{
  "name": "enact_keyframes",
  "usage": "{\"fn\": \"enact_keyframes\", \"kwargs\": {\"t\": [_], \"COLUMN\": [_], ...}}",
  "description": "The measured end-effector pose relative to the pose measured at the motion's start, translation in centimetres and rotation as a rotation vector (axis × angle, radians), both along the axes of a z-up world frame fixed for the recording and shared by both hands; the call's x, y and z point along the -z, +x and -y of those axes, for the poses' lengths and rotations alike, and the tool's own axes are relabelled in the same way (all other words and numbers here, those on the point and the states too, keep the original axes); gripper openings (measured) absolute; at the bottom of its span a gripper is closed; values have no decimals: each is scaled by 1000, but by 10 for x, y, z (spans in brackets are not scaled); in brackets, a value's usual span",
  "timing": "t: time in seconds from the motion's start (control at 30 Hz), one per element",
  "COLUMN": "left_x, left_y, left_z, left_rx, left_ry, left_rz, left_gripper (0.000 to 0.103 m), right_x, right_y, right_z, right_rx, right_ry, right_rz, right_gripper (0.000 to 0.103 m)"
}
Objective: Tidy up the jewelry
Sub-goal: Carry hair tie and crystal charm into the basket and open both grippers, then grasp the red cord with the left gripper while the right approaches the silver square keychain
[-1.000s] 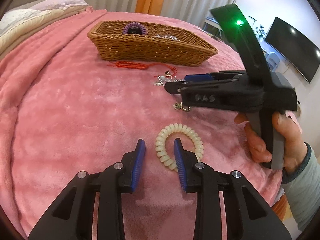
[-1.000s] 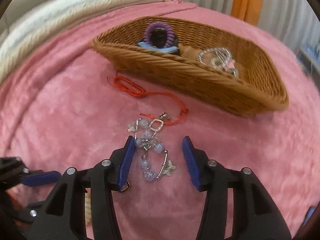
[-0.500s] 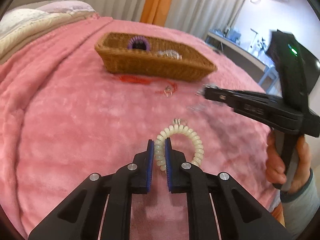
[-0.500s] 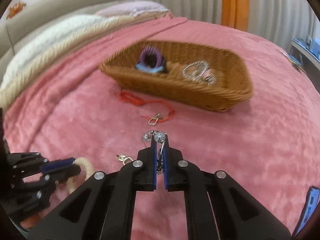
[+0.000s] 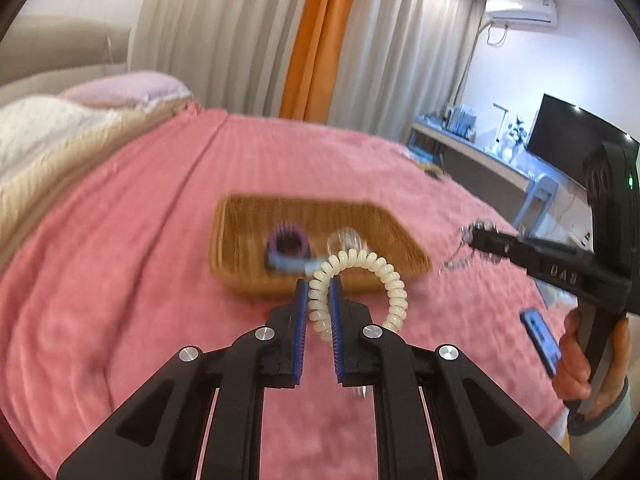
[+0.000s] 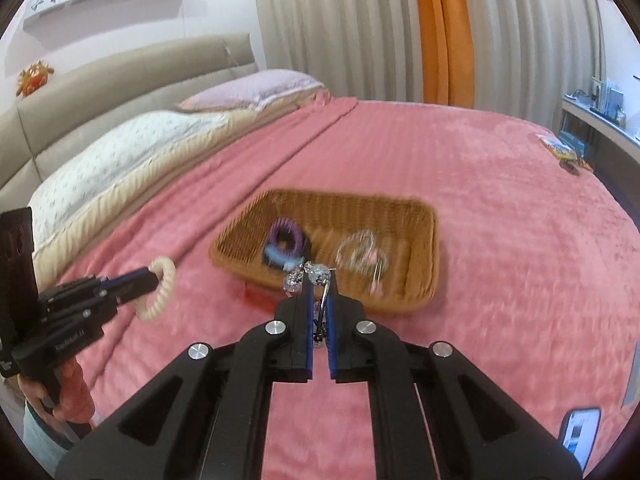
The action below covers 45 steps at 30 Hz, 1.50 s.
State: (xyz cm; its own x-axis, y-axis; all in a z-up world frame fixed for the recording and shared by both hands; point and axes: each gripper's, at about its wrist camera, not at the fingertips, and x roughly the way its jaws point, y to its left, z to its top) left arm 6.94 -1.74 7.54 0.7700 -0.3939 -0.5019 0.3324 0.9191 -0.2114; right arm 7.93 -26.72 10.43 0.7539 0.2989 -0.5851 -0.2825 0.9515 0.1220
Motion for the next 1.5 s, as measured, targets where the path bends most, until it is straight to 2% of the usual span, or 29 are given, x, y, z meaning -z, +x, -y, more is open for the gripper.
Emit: {"fn": "enact_keyframes", "kwargs": {"t": [0.13, 0.27, 0.53, 0.73, 0.9, 0.97, 1.0, 1.03, 1.1, 1.13, 1.2, 1.23, 1.5], "left_x": [-15, -16, 15, 39, 49, 49, 49, 49, 46, 45, 42, 40, 27], "left_y": [37, 74, 135, 154, 157, 155, 154, 153, 149, 147, 143, 141, 107], "left_z": [5, 7, 11, 10, 12, 11, 9, 7, 4, 2, -2, -4, -24], "left_rx": [-9, -21, -47, -53, -40, -38, -41, -44, -45, -44, -44, -48, -53], "left_ry": [-10, -24, -15, -9, -4, -8, -14, -19, -41, -55, -77, -85, -137], "left_rz": [31, 34, -19, -54, -73, -74, -71, -66, -59, -55, -48, -43, -9], "left_gripper": [9, 9, 9, 10, 10, 19, 30, 42, 51, 54, 59, 62, 62], "right_x": [-3, 7, 54, 86, 98, 99, 98, 98, 95, 93, 89, 87, 67], "right_y": [34, 76, 136, 152, 155, 152, 151, 149, 149, 147, 142, 140, 99], "right_z": [1, 2, -3, -14, -13, -11, -9, -8, -7, -6, -6, -6, -8], "right_rx": [19, 43, 67, 60, 61, 66, 65, 63, 63, 67, 72, 69, 45], "right_ry": [11, 19, 52, 38, 61, 62, 66, 74, 82, 83, 84, 84, 87], "right_rz": [-3, -34, -129, -175, -198, -195, -193, -190, -183, -173, -152, -143, -89], "right_gripper": [4, 4, 4, 4, 5, 5, 5, 8, 17, 31, 49, 49, 49]}}
